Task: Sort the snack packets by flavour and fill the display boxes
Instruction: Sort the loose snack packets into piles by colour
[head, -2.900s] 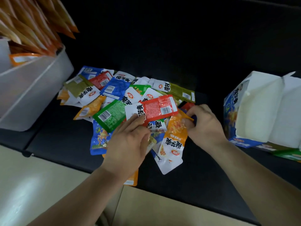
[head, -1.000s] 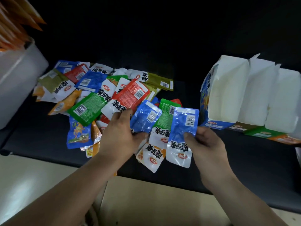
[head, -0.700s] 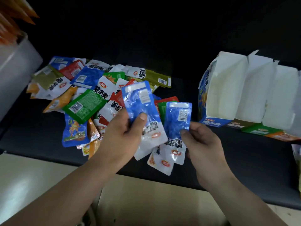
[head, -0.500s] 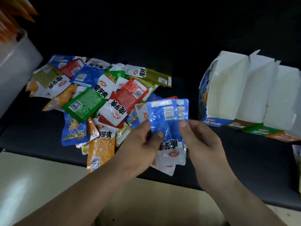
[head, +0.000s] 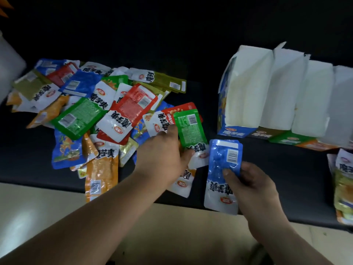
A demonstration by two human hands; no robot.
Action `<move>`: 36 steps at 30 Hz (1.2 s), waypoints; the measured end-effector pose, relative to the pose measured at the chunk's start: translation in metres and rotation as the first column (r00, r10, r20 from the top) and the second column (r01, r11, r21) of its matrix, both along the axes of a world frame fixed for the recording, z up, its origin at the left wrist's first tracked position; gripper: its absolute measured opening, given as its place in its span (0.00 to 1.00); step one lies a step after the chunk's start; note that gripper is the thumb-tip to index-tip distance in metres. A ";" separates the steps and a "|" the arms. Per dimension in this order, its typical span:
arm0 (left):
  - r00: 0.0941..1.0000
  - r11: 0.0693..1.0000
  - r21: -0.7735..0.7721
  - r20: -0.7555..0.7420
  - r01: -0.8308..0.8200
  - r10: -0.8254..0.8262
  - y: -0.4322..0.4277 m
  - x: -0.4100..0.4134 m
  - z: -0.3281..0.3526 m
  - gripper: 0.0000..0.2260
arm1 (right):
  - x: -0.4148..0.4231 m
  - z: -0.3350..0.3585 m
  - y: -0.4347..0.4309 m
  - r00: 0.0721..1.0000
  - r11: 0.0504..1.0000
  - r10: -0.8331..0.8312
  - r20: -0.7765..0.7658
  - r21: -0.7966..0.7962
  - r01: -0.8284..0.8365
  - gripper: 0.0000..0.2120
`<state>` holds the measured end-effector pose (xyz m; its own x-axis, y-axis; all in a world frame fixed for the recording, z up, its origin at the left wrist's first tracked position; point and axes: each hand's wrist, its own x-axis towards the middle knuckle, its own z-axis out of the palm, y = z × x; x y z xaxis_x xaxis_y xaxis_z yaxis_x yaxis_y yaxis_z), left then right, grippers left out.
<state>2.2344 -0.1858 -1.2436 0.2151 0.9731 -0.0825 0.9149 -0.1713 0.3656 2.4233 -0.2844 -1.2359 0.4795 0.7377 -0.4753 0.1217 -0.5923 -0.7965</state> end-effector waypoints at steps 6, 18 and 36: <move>0.963 0.969 -0.230 0.224 -0.094 0.147 -0.004 0.019 -0.007 0.28 | 0.034 0.001 -0.008 0.998 0.997 -0.063 -0.006 0.051 0.064 0.07; 0.972 0.945 -0.327 0.214 -0.022 0.097 -0.045 0.062 0.015 0.16 | 0.144 -0.001 -0.043 0.930 0.997 -0.080 0.358 0.018 0.079 0.08; 0.793 0.873 -0.477 0.568 0.099 0.220 -0.059 0.163 -0.003 0.09 | 0.123 -0.021 -0.089 0.651 0.900 0.160 0.742 0.162 -0.406 0.13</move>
<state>2.3971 -0.2446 -1.2466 0.3167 0.8614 -0.3970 0.4891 0.2103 0.8465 2.5462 -0.3734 -1.2573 0.3179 0.9334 0.1662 0.8306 -0.1897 -0.5235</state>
